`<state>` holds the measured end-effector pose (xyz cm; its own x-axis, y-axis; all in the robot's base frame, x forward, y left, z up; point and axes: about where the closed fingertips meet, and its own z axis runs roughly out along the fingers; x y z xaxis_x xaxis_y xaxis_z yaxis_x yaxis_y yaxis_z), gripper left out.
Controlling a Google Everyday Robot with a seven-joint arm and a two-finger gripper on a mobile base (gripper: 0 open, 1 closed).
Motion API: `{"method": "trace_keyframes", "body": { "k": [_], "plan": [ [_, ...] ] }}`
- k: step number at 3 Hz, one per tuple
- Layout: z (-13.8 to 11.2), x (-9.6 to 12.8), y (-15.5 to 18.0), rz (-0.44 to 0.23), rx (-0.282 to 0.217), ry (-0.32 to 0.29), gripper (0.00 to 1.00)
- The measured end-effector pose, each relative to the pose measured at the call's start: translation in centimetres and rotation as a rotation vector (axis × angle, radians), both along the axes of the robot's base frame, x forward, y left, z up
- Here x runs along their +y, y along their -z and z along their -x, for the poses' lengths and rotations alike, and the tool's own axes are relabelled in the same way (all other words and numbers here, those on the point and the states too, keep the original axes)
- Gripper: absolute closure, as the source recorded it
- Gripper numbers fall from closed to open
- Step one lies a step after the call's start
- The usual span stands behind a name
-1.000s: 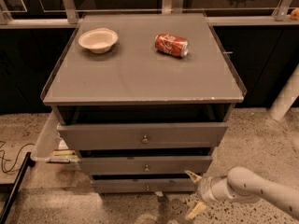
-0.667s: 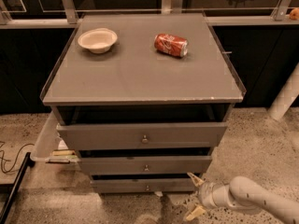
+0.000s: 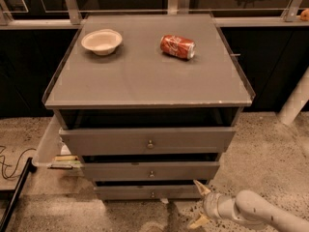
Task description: Open bottom drawer
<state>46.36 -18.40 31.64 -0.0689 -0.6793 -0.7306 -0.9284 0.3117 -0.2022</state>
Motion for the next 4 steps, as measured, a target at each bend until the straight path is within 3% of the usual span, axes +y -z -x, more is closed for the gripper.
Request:
{"method": "trace_keyframes", "body": {
  "k": [1,2,4],
  "plan": [
    [-0.2,0.5,2.0,0.035,-0.043,-0.044,0.0],
    [-0.7,0.8,5.0,0.093,-0.097,-0.125,0.0],
    [-4.5,-1.0,6.5,0.242,-0.216,-0.242,0.0]
  ]
}}
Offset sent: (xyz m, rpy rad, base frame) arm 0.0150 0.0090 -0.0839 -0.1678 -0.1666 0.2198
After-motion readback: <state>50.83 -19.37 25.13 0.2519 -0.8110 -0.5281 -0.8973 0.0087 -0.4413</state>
